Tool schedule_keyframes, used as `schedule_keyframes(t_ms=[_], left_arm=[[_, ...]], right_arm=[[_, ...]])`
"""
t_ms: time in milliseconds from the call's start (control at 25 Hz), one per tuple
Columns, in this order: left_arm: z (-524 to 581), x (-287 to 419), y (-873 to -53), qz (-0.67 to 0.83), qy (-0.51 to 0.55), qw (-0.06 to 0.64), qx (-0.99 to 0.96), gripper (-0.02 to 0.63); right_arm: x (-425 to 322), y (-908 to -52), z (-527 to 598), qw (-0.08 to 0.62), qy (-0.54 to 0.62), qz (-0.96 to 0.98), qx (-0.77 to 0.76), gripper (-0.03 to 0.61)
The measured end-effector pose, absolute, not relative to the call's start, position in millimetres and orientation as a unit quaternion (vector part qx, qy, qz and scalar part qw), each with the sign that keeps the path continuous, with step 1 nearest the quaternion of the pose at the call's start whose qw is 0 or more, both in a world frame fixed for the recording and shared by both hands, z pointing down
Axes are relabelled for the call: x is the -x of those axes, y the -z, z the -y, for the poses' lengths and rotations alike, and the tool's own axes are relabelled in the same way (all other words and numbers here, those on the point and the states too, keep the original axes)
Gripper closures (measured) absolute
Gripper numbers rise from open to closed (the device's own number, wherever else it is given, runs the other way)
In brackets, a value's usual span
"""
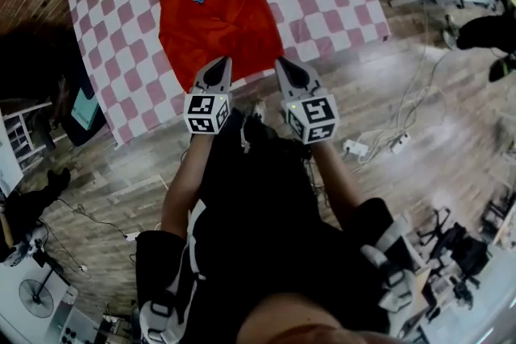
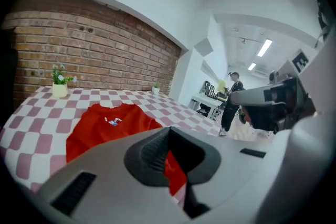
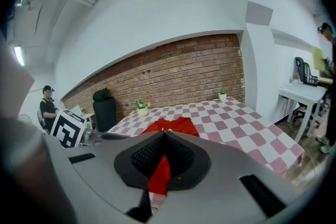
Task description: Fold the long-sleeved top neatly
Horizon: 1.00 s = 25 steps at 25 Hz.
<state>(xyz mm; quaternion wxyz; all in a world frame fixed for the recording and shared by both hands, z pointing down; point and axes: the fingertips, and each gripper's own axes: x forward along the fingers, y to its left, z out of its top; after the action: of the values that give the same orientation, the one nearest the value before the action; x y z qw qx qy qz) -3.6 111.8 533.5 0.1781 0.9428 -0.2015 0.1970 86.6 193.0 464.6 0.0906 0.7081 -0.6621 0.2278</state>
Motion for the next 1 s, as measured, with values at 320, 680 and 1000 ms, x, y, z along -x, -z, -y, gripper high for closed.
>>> schedule_keyframes(t_ms=[320,680,1000], left_arm=[[-55,64,-461,0.235,-0.169,0.139,-0.947,0.606],[5,100,-421,0.248,-0.135,0.127,-0.951,0.606],[38,110,-409,0.256,-0.135,0.117,-0.95,0.606]], right_arm=[[-46,-418,-134,0.062,-0.208,0.681,-0.699,0.571],[-4,-394,-72,0.068,-0.188,0.691,-0.695,0.571],[-8,-387,-40,0.069,-0.179,0.688,-0.699,0.571]])
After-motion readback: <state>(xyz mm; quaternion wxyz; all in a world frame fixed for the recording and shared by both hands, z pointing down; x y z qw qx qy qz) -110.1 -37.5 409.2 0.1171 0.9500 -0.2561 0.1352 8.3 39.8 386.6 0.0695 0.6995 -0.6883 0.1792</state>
